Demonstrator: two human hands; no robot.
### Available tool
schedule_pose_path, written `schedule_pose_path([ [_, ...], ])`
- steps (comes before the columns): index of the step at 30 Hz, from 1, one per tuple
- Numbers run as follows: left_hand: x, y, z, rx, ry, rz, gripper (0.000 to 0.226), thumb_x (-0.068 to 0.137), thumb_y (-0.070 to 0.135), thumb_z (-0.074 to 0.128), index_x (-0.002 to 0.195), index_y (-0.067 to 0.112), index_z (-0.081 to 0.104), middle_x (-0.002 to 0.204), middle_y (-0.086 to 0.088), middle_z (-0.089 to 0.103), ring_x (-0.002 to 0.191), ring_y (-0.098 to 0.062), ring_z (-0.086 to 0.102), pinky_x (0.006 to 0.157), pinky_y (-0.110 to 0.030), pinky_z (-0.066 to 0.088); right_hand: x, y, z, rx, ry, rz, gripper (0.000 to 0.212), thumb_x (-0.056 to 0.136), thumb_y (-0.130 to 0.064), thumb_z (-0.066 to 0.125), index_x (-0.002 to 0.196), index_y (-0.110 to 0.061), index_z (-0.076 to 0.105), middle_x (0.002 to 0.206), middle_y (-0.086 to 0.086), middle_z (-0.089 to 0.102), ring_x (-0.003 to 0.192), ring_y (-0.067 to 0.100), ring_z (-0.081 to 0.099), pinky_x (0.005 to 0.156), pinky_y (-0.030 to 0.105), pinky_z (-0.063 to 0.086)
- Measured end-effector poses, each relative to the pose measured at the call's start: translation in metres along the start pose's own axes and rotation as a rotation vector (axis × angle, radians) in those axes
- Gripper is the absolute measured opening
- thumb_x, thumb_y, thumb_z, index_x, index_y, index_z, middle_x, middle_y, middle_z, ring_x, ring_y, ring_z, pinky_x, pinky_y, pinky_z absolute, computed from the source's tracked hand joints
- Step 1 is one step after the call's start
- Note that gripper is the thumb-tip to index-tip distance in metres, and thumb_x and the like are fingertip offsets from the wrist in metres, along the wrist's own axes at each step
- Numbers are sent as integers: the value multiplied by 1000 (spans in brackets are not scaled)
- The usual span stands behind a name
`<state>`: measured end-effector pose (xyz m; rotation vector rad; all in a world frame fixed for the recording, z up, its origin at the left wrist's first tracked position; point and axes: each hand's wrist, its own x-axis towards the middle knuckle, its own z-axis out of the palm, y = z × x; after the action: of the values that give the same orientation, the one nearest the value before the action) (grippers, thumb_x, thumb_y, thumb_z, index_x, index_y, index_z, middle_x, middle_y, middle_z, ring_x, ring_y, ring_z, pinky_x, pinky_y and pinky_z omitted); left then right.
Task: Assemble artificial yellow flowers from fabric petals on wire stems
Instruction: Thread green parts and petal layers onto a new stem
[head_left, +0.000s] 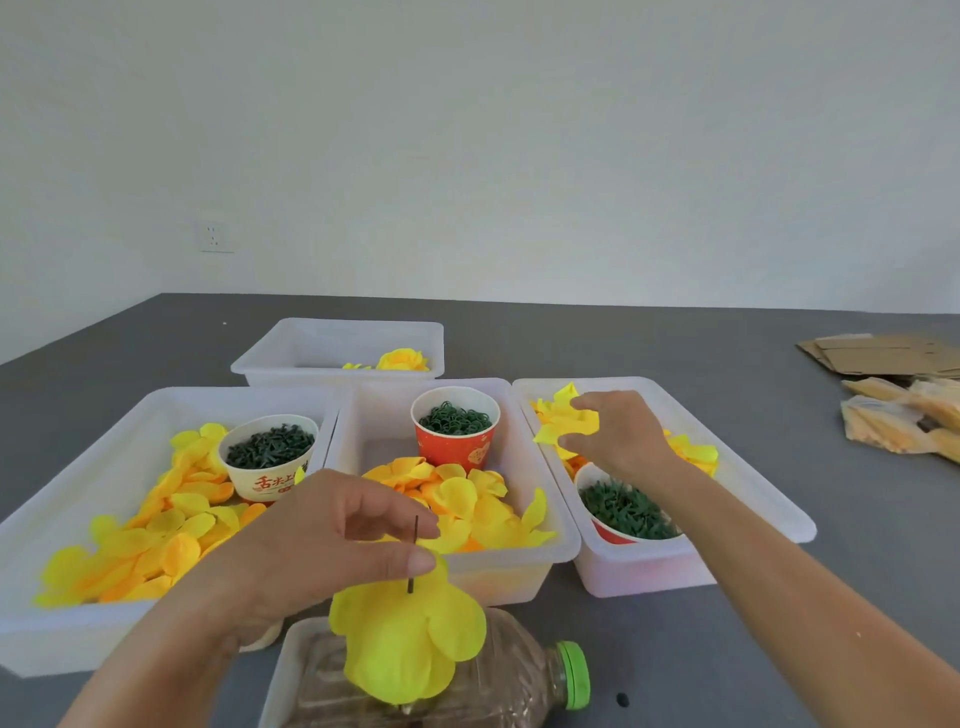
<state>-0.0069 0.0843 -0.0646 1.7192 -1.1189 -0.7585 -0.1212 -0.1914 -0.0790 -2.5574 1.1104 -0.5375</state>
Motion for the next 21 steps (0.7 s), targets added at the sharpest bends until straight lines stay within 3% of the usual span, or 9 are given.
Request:
schedule_pose_path([
  [2, 4, -2, 1, -55, -55, 2, 30, 57, 25, 84, 86, 22, 78, 100, 2, 73, 100, -10, 66, 86, -22, 53, 10, 8, 7, -137, -42, -7, 55, 83, -36, 66, 132, -15, 52, 134, 9, 53, 130, 26, 39, 103, 39, 36],
  [5, 9, -6, 2, -70, -138, 35, 28, 62, 20, 83, 89, 18, 77, 104, 2, 72, 102, -13, 66, 84, -20, 52, 19, 13, 19, -400, -72, -24, 39, 90, -36, 54, 123, -15, 54, 124, 9, 57, 121, 26, 43, 96, 38, 36],
  [7, 11, -6, 2, -71, -173, 73, 31, 63, 28, 85, 91, 19, 76, 107, 3, 71, 104, -13, 65, 87, -22, 52, 23, 15, 27, -544, -86, -60, 27, 95, -28, 46, 117, -16, 56, 120, 4, 58, 117, 25, 43, 95, 38, 33],
  [9, 14, -6, 1, -118, -193, 109, 50, 55, 47, 85, 94, 18, 76, 109, -1, 70, 107, -16, 64, 92, -27, 50, 26, 17, 35, -597, -72, -83, 28, 95, -16, 44, 119, -20, 58, 121, 0, 59, 115, 22, 45, 96, 38, 32],
  [14, 26, -4, -2, -168, -130, 224, 77, 59, 81, 59, 100, 17, 74, 111, -7, 70, 110, -21, 62, 96, -33, 48, 30, 23, 42, -560, 59, -128, 26, 96, -20, 46, 116, -26, 62, 111, -5, 65, 110, 18, 52, 88, 31, 33],
  [18, 42, 1, 1, -239, -27, 202, 83, 61, 84, 51, 97, 13, 74, 105, -9, 71, 100, -23, 67, 92, -30, 51, 29, 26, 41, -410, 81, -97, 24, 92, -31, 55, 112, -24, 66, 110, -2, 65, 111, 20, 53, 89, 32, 33],
  [21, 55, 1, 5, -230, 72, 148, 69, 72, 73, 53, 89, 11, 76, 96, -7, 74, 93, -21, 69, 86, -30, 55, 26, 26, 37, -309, 39, -67, 35, 87, -42, 58, 116, -22, 64, 120, -2, 63, 117, 21, 51, 97, 36, 35],
])
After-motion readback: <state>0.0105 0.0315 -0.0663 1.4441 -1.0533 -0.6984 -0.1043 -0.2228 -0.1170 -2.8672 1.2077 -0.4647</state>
